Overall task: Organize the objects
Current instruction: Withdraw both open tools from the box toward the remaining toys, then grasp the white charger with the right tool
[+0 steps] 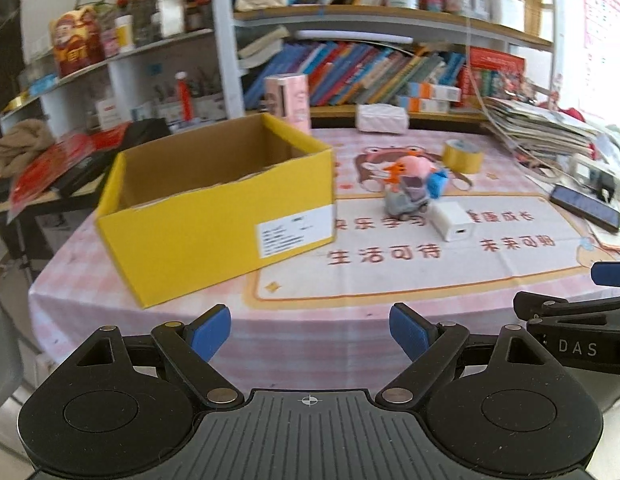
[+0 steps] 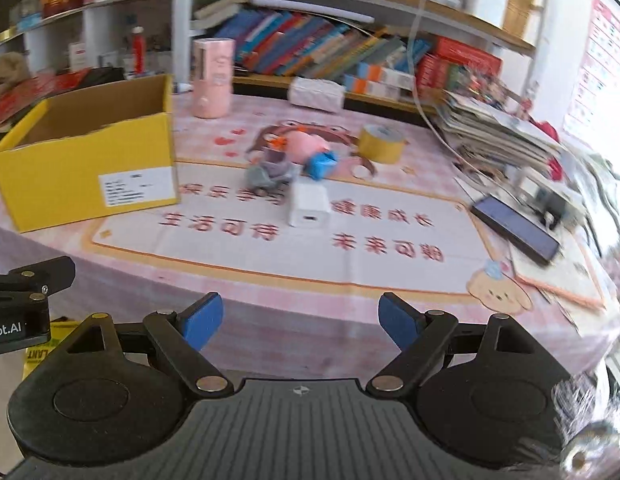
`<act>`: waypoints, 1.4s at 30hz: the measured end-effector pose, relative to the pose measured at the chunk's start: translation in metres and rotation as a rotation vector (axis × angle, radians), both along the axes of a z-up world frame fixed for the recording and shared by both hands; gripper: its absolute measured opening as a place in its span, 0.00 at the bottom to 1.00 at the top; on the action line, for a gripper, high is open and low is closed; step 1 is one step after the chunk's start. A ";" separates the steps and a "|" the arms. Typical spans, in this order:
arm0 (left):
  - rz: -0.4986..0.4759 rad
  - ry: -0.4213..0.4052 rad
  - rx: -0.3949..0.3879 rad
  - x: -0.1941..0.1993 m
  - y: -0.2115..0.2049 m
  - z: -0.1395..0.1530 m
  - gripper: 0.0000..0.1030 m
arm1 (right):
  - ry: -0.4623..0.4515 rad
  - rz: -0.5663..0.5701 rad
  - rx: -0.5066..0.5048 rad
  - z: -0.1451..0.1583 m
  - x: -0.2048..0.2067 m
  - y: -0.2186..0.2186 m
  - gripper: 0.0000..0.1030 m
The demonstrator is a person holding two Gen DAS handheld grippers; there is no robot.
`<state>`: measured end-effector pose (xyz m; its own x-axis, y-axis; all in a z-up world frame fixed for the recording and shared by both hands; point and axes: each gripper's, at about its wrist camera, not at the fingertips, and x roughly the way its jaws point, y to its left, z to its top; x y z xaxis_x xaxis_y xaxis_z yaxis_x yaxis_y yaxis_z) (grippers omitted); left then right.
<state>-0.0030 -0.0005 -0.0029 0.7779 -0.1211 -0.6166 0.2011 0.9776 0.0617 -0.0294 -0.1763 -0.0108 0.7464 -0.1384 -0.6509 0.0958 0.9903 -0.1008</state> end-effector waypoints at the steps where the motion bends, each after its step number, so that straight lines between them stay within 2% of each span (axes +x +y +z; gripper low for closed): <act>1: -0.010 0.000 0.001 0.002 -0.004 0.000 0.86 | 0.001 -0.014 0.001 0.000 0.000 -0.004 0.82; 12: -0.087 -0.003 -0.007 0.033 -0.053 0.002 0.86 | 0.013 -0.087 0.022 0.000 0.022 -0.055 0.82; 21: -0.080 0.020 -0.020 0.068 -0.088 0.000 0.82 | 0.013 -0.053 0.045 0.004 0.062 -0.090 0.79; 25: -0.043 0.012 -0.029 0.085 -0.099 0.001 0.74 | 0.028 -0.006 0.063 0.002 0.085 -0.103 0.73; 31: 0.037 0.013 -0.017 0.104 -0.109 0.001 0.72 | 0.063 0.108 0.101 -0.004 0.117 -0.112 0.59; 42: 0.172 0.019 -0.001 0.115 -0.103 0.004 0.72 | 0.139 0.322 0.137 -0.022 0.169 -0.099 0.61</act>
